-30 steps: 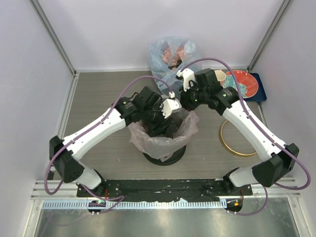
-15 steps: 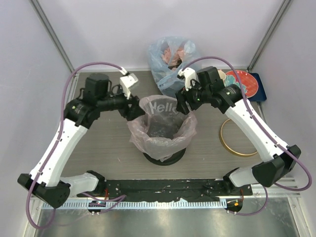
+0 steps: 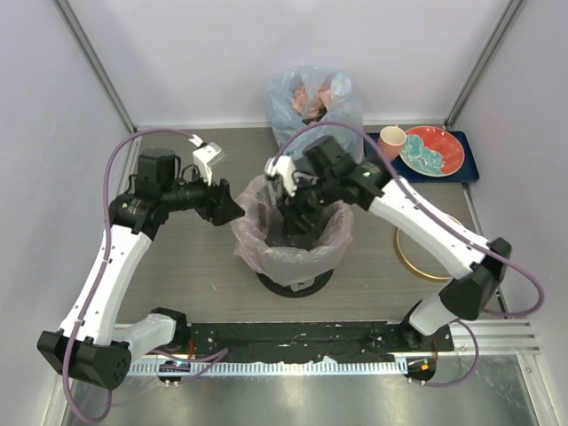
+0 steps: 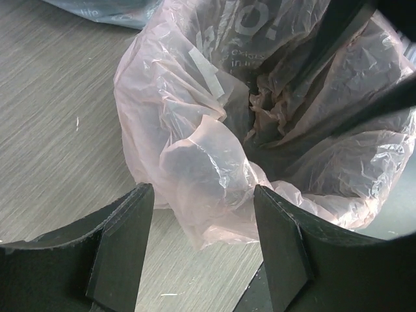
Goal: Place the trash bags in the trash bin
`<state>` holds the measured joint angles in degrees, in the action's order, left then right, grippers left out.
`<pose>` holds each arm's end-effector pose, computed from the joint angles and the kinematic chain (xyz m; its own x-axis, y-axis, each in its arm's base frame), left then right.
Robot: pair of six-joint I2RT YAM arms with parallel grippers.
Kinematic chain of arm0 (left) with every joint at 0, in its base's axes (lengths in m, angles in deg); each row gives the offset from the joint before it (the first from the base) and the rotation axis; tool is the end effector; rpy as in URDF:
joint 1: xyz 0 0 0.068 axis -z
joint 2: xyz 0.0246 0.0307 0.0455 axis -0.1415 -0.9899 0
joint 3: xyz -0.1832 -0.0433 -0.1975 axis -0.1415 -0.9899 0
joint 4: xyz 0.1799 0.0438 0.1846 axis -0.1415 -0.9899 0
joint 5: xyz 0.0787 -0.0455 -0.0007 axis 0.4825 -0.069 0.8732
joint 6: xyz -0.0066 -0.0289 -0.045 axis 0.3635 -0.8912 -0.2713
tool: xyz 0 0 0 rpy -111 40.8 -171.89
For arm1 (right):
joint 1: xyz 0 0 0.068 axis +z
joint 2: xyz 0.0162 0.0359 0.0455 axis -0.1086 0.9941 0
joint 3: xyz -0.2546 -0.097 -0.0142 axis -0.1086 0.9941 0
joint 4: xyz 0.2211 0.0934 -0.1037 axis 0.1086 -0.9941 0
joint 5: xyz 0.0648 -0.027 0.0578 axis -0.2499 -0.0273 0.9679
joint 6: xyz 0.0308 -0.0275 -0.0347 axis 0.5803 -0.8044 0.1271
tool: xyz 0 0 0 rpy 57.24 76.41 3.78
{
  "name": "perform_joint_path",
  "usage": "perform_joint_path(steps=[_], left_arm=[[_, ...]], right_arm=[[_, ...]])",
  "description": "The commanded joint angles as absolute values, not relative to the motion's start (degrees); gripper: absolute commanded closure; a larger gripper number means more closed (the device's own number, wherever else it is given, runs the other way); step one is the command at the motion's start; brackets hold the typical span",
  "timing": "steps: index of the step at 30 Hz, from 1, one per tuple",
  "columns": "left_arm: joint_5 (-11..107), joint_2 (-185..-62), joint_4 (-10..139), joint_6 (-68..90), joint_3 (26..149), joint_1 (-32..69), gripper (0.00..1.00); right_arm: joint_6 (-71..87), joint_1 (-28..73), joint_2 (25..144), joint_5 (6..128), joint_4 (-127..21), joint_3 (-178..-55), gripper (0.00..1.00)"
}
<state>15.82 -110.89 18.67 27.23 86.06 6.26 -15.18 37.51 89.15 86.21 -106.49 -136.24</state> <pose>0.2015 -0.0755 0.3845 -0.4986 0.1947 -0.8447 0.7462 0.5923 -0.3040 0.2124 0.2256 0.4000 -0.2507 -0.5878 -0.7692 -0.9566 0.2724 0.1037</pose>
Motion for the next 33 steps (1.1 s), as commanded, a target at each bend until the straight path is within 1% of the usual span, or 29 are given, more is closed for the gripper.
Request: perform_joint_path(steps=[1, 2, 4, 5, 8, 11, 15, 17, 22, 28, 30, 33], left_arm=[[14.2, -109.2, 23.9, 24.1, 85.2, 5.7, 0.33], [14.3, -109.4, 24.0, 23.6, 85.1, 5.7, 0.33], [14.6, -109.6, 24.6, 23.2, 84.8, 5.3, 0.33], [14.7, -109.8, 24.7, 22.8, 84.8, 5.2, 0.32], [14.8, -110.1, 25.1, 22.6, 84.4, 4.5, 0.32], [14.3, -110.2, 25.4, 22.6, 83.8, 3.6, 0.32], [13.8, -110.6, 25.2, 22.6, 83.5, 2.0, 0.32], [13.5, -110.7, 24.7, 22.6, 83.6, 1.6, 0.32], [13.4, -111.4, 23.4, 23.9, 83.3, 1.4, 0.31], [12.7, -112.5, 20.3, 26.2, 84.7, 1.4, 0.3], [12.2, -112.3, 20.2, 26.3, 84.8, 1.4, 0.34], [11.0, -112.1, 20.8, 25.4, 84.6, 1.4, 0.42]], right_arm=[[-22.8, 41.3, 95.1, 91.2, -112.3, -133.6, 0.45], [-24.4, 41.6, 95.9, 91.6, -113.0, -132.0, 0.46], [-28.7, 41.8, 97.1, 91.7, -113.9, -129.5, 0.46], [-29.8, 41.9, 97.5, 91.0, -113.3, -126.1, 0.46], [-32.0, 41.8, 97.9, 89.4, -110.0, -119.9, 0.46], [-32.7, 41.9, 99.5, 86.5, -106.7, -116.6, 0.46], [-33.8, 41.9, 104.0, 83.1, -104.9, -115.0, 0.45], [-33.8, 41.8, 105.2, 81.9, -104.4, -114.8, 0.43], [-31.3, 41.9, 108.8, 78.6, -104.0, -115.2, 0.42], [-28.7, 43.3, 108.7, 75.4, -105.5, -116.5, 0.42], [-27.6, 43.4, 106.9, 75.5, -105.7, -117.6, 0.44], [-26.8, 43.8, 104.8, 75.9, -106.8, -119.3, 0.53]])
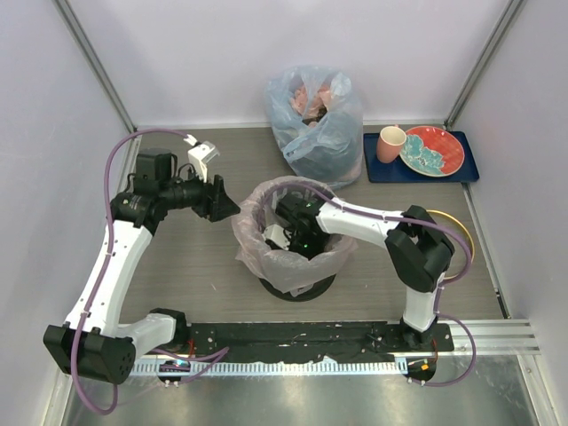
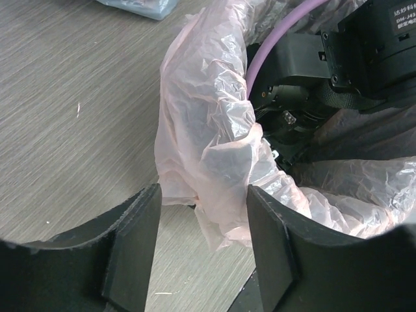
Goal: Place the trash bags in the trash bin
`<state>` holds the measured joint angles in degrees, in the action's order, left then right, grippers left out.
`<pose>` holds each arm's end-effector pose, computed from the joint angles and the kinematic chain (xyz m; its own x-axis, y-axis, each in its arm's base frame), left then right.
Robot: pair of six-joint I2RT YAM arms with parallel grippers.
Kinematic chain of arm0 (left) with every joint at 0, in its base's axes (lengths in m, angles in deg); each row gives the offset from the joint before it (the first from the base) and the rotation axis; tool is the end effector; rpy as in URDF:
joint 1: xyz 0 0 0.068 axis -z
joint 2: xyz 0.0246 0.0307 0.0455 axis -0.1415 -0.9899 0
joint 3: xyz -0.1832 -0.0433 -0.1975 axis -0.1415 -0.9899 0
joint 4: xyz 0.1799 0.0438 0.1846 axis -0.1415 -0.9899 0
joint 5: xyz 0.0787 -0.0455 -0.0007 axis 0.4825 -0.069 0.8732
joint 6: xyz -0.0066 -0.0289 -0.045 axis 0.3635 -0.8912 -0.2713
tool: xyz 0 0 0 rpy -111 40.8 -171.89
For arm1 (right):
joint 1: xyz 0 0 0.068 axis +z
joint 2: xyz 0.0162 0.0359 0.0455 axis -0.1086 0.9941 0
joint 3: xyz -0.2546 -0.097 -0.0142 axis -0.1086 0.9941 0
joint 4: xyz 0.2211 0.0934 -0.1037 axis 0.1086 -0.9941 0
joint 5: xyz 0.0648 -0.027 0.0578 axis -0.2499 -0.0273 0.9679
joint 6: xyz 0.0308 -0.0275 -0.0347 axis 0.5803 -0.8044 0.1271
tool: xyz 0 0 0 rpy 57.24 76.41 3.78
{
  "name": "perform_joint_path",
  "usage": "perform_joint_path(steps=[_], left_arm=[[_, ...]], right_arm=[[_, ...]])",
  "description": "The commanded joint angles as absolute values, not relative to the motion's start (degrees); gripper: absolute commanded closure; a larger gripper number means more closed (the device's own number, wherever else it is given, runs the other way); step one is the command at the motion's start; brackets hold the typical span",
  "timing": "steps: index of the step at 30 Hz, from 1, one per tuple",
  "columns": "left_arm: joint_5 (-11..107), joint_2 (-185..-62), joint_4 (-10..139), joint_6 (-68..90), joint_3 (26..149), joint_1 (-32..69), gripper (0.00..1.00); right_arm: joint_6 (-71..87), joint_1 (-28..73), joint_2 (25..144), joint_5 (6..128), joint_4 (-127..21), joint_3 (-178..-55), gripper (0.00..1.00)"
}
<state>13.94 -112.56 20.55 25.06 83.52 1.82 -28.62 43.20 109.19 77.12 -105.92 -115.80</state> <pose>0.2167 -0.0623 0.3678 -0.5704 0.1355 -0.8101 0.6797 0.6315 -0.3730 0.2151 0.2679 0.1831 -0.1937 -0.9542 -0.2281 -0.9659 0.1448 0.2145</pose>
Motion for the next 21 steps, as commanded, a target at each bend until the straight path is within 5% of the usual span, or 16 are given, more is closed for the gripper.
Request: perform_joint_path(steps=[1, 12, 21], left_arm=[[10.7, -112.1, 21.0, 25.2, 84.2, 1.4, 0.45], [11.2, -111.5, 21.3, 24.6, 83.5, 1.4, 0.47], [12.0, -111.5, 19.3, 27.5, 82.7, 1.4, 0.49]], right_arm=[[-26.5, 44.1, 104.3, 75.9, -107.3, -119.4, 0.55], [-25.6, 44.8, 99.0, 74.7, -108.4, -120.0, 0.55], [-22.1, 44.6, 93.5, 74.5, -109.5, -132.4, 0.5]])
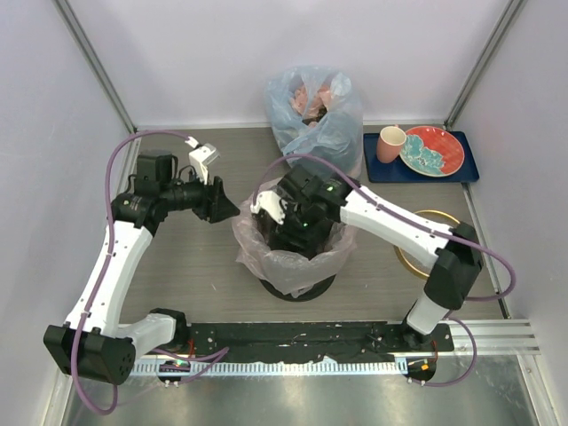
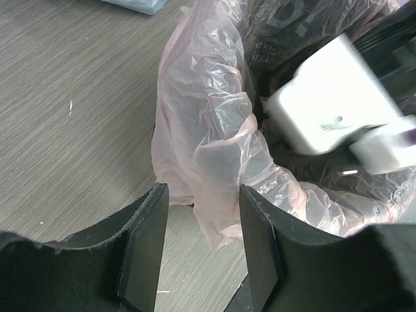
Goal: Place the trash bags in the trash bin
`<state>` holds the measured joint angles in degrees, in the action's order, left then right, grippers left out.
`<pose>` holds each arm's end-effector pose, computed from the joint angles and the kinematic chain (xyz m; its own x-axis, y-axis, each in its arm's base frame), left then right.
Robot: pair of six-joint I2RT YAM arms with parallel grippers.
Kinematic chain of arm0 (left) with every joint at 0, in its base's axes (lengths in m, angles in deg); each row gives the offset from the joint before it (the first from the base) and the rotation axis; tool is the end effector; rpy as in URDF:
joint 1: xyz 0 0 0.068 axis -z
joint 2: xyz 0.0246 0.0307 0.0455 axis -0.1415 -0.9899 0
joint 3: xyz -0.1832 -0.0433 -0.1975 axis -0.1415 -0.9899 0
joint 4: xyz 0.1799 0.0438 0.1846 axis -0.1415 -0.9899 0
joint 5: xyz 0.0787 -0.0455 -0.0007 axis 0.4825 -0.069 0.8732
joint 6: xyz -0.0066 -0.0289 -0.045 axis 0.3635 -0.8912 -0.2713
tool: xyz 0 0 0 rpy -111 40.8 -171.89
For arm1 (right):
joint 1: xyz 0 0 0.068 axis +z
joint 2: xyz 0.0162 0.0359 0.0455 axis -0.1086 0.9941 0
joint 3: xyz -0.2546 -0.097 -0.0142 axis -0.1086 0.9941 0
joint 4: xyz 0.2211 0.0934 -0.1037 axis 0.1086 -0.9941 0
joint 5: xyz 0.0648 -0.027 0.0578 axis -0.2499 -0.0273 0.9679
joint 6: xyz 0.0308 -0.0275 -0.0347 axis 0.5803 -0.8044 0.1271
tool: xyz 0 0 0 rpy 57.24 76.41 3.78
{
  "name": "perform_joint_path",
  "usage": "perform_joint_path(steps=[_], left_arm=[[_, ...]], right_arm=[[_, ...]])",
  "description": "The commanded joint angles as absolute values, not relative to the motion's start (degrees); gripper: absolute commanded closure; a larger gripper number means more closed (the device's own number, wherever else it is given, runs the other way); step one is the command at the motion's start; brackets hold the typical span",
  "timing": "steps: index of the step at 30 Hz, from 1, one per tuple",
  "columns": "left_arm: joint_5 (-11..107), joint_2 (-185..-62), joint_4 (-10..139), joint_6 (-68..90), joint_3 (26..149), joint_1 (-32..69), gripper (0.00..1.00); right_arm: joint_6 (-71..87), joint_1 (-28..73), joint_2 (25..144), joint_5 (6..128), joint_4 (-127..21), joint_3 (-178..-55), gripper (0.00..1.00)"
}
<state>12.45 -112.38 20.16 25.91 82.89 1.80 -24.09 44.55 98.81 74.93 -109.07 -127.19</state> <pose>0.2150 -0.0626 0.3647 -0.5713 0.1454 -0.8077 0.6942 0.6106 -0.3811 0.2087 0.2708 0.2951 -0.1757 -0.8655 -0.4690 -0.9835 0.1748 0.0460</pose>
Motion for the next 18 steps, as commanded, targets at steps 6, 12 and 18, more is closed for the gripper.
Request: perform_joint_path(steps=[6, 12, 18], left_arm=[[11.4, -112.5, 18.4, 28.2, 81.6, 2.5, 0.47], [18.8, -112.8, 16.0, 28.4, 81.9, 4.6, 0.21], [20.7, -111.6, 12.6, 26.9, 88.2, 2.2, 0.06]], right_arm=[[-21.5, 42.9, 89.6, 73.0, -110.8, -134.3, 0.45], [-16.5, 28.1, 89.2, 73.3, -116.4, -144.8, 0.37], [-23.5, -1.2, 83.7, 80.7, -126.1, -142.4, 0.24]])
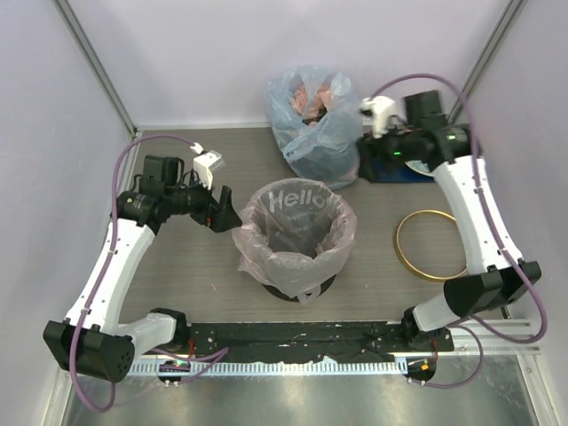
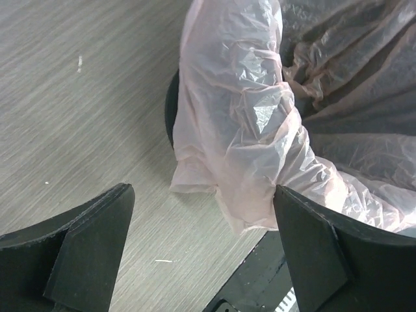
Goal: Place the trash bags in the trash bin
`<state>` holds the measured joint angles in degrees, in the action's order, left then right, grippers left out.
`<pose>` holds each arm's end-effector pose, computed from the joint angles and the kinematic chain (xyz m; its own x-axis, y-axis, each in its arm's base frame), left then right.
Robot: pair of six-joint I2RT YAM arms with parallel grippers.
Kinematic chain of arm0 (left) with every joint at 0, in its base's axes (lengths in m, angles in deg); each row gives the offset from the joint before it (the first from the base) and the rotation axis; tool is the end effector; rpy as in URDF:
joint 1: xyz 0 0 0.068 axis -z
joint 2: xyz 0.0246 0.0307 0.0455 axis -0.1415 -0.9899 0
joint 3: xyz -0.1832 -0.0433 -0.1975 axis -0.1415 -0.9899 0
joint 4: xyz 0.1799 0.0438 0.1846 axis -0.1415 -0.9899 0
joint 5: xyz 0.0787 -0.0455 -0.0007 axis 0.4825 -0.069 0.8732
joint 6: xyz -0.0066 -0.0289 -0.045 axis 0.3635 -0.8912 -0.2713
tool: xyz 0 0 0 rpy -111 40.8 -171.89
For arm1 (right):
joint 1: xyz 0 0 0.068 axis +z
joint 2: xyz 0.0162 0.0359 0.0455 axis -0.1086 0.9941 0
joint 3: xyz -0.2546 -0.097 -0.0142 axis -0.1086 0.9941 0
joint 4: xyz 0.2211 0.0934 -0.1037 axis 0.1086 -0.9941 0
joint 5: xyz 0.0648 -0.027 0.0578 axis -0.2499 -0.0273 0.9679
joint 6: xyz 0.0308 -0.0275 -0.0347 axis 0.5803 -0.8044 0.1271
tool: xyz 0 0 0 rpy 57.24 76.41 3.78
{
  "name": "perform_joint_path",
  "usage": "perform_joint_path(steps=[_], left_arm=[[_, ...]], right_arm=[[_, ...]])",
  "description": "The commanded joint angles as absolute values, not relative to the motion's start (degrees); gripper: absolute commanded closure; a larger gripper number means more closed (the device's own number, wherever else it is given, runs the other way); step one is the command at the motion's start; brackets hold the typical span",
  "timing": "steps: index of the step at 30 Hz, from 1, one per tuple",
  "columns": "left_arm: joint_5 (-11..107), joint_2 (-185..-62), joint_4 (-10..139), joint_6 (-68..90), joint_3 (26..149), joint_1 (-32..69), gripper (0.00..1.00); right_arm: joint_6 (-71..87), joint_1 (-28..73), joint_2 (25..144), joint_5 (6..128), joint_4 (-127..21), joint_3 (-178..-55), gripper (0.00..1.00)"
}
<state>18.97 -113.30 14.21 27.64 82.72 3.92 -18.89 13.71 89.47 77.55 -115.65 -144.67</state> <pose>0.2121 -0.0673 0.3510 -0.6417 0.2119 -0.7371 0.6423 0.6737 -0.3654 0.2733 0.1110 0.4291 -0.4540 -0.5114 -0.7297 -0.7253 0.6877 -0.0307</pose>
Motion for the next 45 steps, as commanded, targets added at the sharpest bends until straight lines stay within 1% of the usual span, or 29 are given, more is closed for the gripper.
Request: perform_joint_path(steps=[1, 2, 3, 4, 6, 7, 9, 10, 11, 13, 14, 16, 17, 18, 23, 29, 31, 33, 36, 37, 39, 40, 42, 45], left_arm=[[20.2, -111.2, 12.9, 25.7, 88.8, 1.3, 0.05], [20.0, -111.0, 13.0, 25.1, 89.4, 0.9, 0.05], [19.9, -110.8, 13.1, 24.7, 90.6, 0.7, 0.04], [19.9, -110.6, 13.3, 24.2, 91.1, 0.4, 0.04], [19.7, -110.3, 13.5, 23.3, 91.8, 0.3, 0.03], [19.8, -110.2, 13.5, 23.2, 92.0, 0.2, 0.03], [19.6, -109.9, 13.6, 22.8, 92.0, 0.1, 0.03], [19.4, -109.9, 13.7, 22.6, 91.7, 0.1, 0.03], [19.3, -109.8, 13.8, 22.6, 91.5, 0.1, 0.03], [19.1, -109.6, 14.6, 21.2, 91.1, 0.1, 0.04], [19.0, -109.4, 14.8, 20.8, 91.1, 0.1, 0.03], [18.5, -109.2, 15.7, 19.8, 91.0, 0.0, 0.04], [17.9, -109.1, 15.9, 19.6, 90.9, 0.1, 0.03], [17.6, -109.0, 16.3, 19.4, 90.9, 0.1, 0.03], [17.2, -109.1, 16.0, 20.3, 90.9, 0.1, 0.04], [16.0, -108.3, 14.8, 22.1, 90.9, 0.1, 0.04], [16.0, -108.4, 14.5, 22.1, 90.7, 0.1, 0.03], [16.0, -108.5, 14.5, 22.1, 90.7, 0.0, 0.03], [16.3, -109.1, 14.6, 22.1, 90.7, 0.0, 0.03], [16.4, -109.1, 14.5, 22.1, 90.8, 0.1, 0.03], [16.8, -109.3, 14.1, 22.1, 91.1, 0.0, 0.03], [17.2, -109.3, 13.9, 22.1, 91.4, 0.1, 0.03], [17.7, -109.2, 13.5, 22.1, 91.4, 0.0, 0.03], [17.6, -109.0, 14.3, 22.1, 91.0, 0.0, 0.03]], right_arm=[[-25.1, -4.2, 81.2, 78.8, -126.6, -137.8, 0.22], [-28.2, -7.4, 80.3, 77.7, -126.9, -135.2, 0.2], [-29.2, -14.3, 79.2, 76.9, -127.0, -132.6, 0.18], [-30.1, -17.2, 78.2, 75.8, -126.7, -127.7, 0.17], [-32.9, -23.3, 77.9, 73.2, -125.4, -123.6, 0.16], [-33.9, -29.6, 78.1, 73.1, -124.9, -120.5, 0.16], [-35.9, -34.9, 79.0, 72.6, -122.6, -117.7, 0.16], [-36.4, -39.4, 79.7, 72.3, -121.8, -115.2, 0.17], [-36.9, -40.8, 80.9, 71.7, -120.2, -114.0, 0.14], [-34.9, -45.1, 82.1, 70.9, -117.4, -110.8, 0.14], [-34.1, -46.6, 82.4, 70.8, -113.7, -109.8, 0.16], [-30.9, -48.2, 83.1, 68.9, -109.4, -106.5, 0.17], [-30.0, -49.4, 83.5, 68.2, -105.4, -105.5, 0.22], [-28.9, -49.7, 84.5, 68.1, -103.9, -103.5, 0.25], [-22.8, -50.1, 88.0, 67.0, -95.7, -99.8, 0.34], [-21.6, -51.7, 92.4, 64.5, -89.9, -97.3, 0.4], [-21.4, -51.7, 93.5, 63.8, -88.6, -96.2, 0.4], [-21.2, -51.7, 94.2, 63.6, -87.1, -95.1, 0.43], [-21.1, -51.7, 96.2, 63.4, -85.6, -94.7, 0.54], [-21.3, -51.7, 97.1, 63.0, -85.7, -95.0, 0.62], [-22.5, -51.8, 97.0, 62.9, -86.8, -96.3, 0.73], [-22.9, -51.9, 96.5, 63.1, -88.7, -97.0, 0.84], [-23.7, -52.1, 94.2, 64.7, -93.0, -99.9, 0.99], [-24.7, -52.2, 89.8, 69.5, -98.9, -105.2, 0.99]])
